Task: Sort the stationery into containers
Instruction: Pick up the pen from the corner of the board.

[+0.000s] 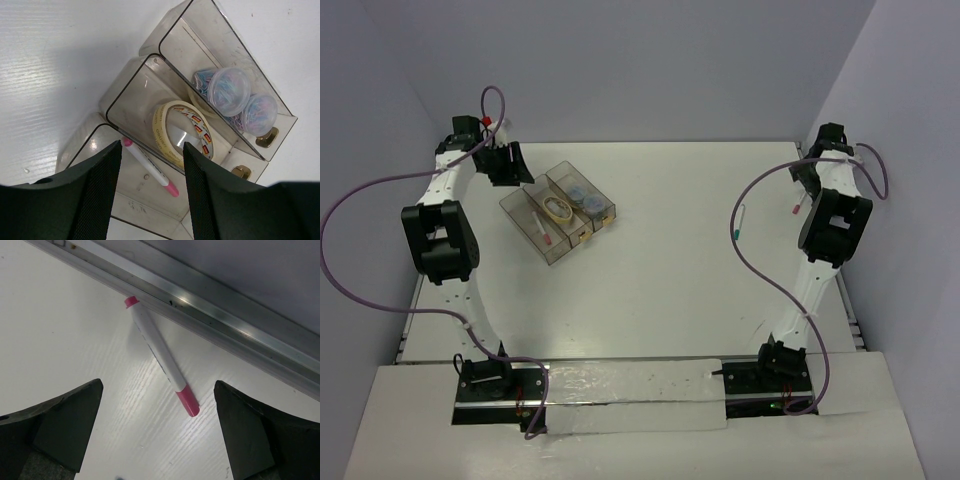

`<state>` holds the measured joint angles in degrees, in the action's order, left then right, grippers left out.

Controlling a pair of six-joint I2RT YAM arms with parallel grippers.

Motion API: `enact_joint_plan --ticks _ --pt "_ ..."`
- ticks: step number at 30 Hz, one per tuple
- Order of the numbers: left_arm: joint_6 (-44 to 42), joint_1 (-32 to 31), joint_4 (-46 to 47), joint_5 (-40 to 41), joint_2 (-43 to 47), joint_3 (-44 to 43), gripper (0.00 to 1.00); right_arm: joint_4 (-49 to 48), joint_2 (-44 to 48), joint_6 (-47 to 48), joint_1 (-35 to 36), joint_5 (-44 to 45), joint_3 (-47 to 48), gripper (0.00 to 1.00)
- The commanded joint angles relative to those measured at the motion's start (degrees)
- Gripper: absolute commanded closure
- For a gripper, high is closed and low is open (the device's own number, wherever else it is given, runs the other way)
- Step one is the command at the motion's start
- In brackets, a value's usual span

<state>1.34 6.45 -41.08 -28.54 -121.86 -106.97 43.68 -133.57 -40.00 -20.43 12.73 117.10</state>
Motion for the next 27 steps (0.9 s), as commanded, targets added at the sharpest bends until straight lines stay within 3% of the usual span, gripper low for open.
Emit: enact_joint_plan --ticks 1,4,6,10,13,16,18,19,23,27 --pt "0.03 0.29 -0.85 -1.55 0.16 -3.07 0.41 3.81 -3.15 3.0 -2.36 2.47 3.57 0.01" --pt "0.22 0.31 -0.76 -1.56 0.21 -3.39 0.41 5.15 -4.73 3.64 -2.68 3.01 4.39 0.06" --pt "0.64 0.29 -0.76 -1.78 0.14 -3.73 0.41 6.82 -6.4 5.38 -2.68 2.59 5.8 0.15" --pt "0.77 0.32 -1.1 -1.46 -0.52 -5.0 0.41 9.64 -9.02 7.1 -2.59 2.21 7.09 0.21" --pt "0.78 0.32 -1.59 -1.27 -0.88 -5.58 0.41 10.37 -9.95 8.2 -2.59 2.28 7.07 0.35" --pt "0.99 0.36 -1.73 -1.34 -1.1 -6.27 0.41 12.18 -11.05 9.03 -2.59 2.52 7.75 0.63" --pt "1.29 0.37 -1.59 -1.47 -1.1 -6.45 0.41 12.22 -11.0 10.04 -2.59 2.65 7.39 0.93" --pt "1.43 0.41 -1.55 -1.61 -1.1 -6.63 0.41 12.09 -10.78 10.34 -2.59 2.65 6.99 0.99" --pt "1.64 0.47 -1.46 -2.25 -1.03 -7.11 0.41 9.68 -8.16 13.73 -1.69 1.14 4.83 1.0" --pt "1.72 0.49 -1.31 -2.57 -0.45 -7.11 0.41 0.25 -0.75 19.3 1.49 0.43 -1.11 1.0"
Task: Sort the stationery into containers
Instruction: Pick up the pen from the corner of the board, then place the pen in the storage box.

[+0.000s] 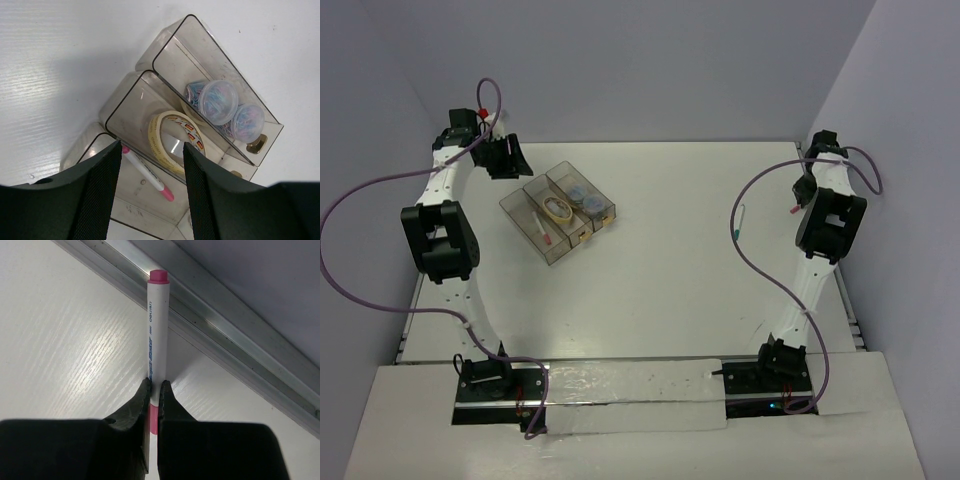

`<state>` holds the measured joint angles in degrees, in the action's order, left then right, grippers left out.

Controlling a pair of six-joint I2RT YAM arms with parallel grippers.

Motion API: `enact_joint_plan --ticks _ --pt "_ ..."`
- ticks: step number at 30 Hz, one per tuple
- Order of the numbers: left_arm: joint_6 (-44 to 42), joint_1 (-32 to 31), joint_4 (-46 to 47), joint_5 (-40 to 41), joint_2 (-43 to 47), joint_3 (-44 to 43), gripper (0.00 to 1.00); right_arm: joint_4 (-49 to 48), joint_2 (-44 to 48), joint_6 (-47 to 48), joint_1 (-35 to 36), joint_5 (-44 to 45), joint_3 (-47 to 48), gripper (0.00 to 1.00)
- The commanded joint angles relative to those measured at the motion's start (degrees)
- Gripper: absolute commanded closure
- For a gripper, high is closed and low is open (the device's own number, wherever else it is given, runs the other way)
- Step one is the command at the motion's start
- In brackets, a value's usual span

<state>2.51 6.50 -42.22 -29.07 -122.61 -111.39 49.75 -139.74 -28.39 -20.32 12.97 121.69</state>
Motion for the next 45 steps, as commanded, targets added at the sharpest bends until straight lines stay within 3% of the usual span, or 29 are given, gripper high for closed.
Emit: enact_joint_plan --ticks 1,9,15,16,22,26,31,33,36,41,45 --pt "0.56 0.38 -0.14 -2.05 0.42 -2.69 0.41 -6.96 6.57 7.99 1.72 -0.46 -6.19 1.0" --pt "1.79 0.29 0.86 -4.61 2.26 -2.25 0.42 -15.14 16.78 9.26 6.02 -4.44 -5.81 1.0" --pt "3.97 0.12 2.97 -9.03 4.06 -3.33 0.43 -25.8 24.87 15.87 21.53 -10.76 -6.61 1.0" --pt "4.81 -0.02 3.82 -10.54 4.82 -3.59 0.43 -28.34 25.28 16.1 27.51 -14.97 -6.05 1.0" --pt "9.48 0.58 9.12 -11.21 9.57 -0.74 0.43 -26.38 14.39 18.49 49.25 -25.06 12.89 1.0" --pt "11.24 0.62 12.92 -17.54 12.74 5.98 0.42 -29.84 11.26 20.47 58.26 -27.32 13.33 1.0" --pt "12.07 0.62 22.29 -31.85 20.87 17.56 0.39 -36.25 15.61 13.89 59.78 -31.2 3.36 1.0" --pt "11.05 0.62 21.88 -35.56 22.18 19.34 0.39 -36.46 17.15 14.32 60.79 -30.43 1.09 1.0" --pt "10.53 0.41 21.28 -35.86 22.52 20.15 0.39 -36.72 18.35 15.2 62.1 -30.39 -0.84 1.0" --pt "18.53 -0.02 29.05 -35.73 23.64 23.34 0.39 -36.96 19.32 14.64 63.3 -30.37 -3.36 1.0" --pt "20.77 -1.24 30.52 -30.44 24.02 24.4 0.43 -38.33 20.3 13.71 63.4 -30.65 -4.53 1.0"
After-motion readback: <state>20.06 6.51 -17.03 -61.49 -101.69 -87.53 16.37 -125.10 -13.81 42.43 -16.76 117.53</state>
